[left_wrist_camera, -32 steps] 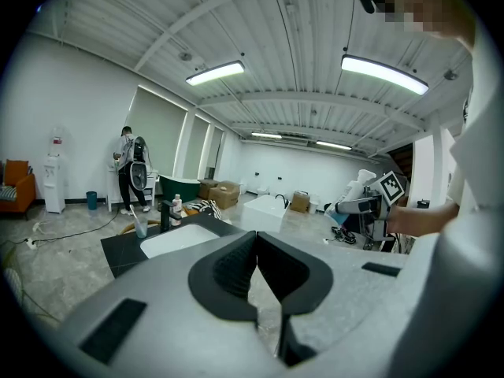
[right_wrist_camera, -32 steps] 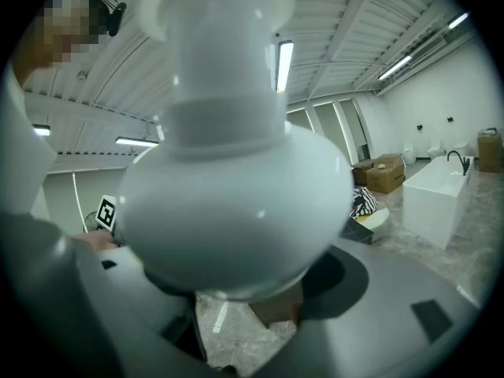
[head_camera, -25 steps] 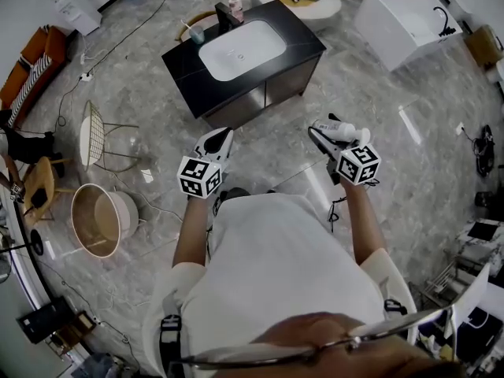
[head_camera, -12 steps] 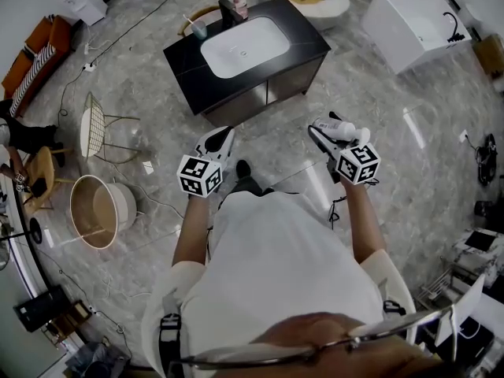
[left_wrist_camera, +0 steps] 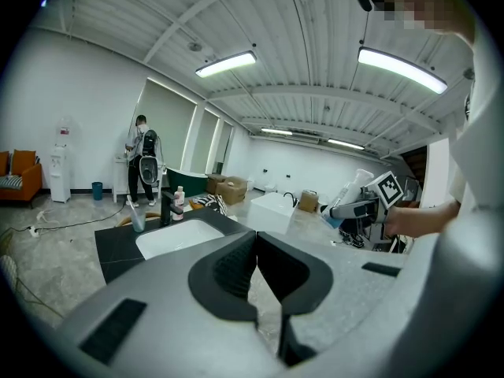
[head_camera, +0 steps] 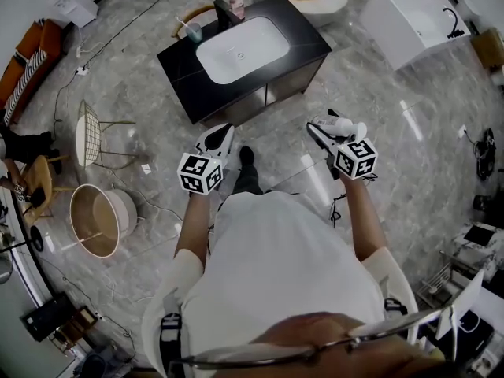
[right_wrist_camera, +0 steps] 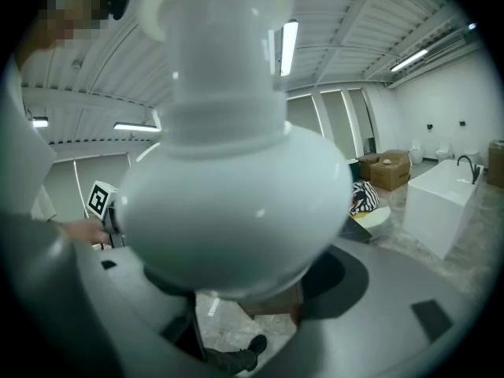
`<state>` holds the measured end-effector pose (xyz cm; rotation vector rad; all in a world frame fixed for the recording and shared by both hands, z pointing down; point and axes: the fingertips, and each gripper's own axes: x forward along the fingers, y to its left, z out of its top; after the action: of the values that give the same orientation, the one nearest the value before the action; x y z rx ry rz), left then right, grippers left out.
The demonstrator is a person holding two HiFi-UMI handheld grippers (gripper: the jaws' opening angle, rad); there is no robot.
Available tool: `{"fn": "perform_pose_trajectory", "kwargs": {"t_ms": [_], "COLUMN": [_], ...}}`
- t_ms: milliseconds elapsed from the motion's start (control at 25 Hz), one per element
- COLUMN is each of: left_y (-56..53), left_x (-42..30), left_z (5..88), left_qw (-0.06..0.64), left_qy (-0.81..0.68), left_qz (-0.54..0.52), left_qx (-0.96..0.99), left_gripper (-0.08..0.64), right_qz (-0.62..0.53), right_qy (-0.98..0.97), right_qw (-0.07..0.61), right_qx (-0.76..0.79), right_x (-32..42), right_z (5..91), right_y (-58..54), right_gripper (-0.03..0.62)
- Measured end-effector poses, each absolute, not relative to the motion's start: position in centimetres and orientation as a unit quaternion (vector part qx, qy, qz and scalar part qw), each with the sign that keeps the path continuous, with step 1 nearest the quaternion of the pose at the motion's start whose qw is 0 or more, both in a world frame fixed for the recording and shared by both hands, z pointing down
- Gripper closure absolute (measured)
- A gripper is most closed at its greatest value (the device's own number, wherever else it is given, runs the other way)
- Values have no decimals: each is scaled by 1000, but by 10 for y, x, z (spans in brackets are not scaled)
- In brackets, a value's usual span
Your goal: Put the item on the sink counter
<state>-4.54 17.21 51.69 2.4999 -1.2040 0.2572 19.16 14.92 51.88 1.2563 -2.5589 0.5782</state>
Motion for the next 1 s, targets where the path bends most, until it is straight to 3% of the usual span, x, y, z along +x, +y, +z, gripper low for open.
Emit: {"fn": "perform_pose_trajectory", "kwargs": {"t_ms": [1000], "left_y": [-54], "left_x": [-101], "left_z": [519], "left_qw": [168], "left_qy": [-362], "left_qz": [107], "left_qx": [910], "left_gripper": [555], "right_qz": [195], "right_qy": [-851], "right_qw": [113], "right_qx": [474], "right_x": [129], "right_z": [509], "right_y": [-50], "right_gripper": [235]}}
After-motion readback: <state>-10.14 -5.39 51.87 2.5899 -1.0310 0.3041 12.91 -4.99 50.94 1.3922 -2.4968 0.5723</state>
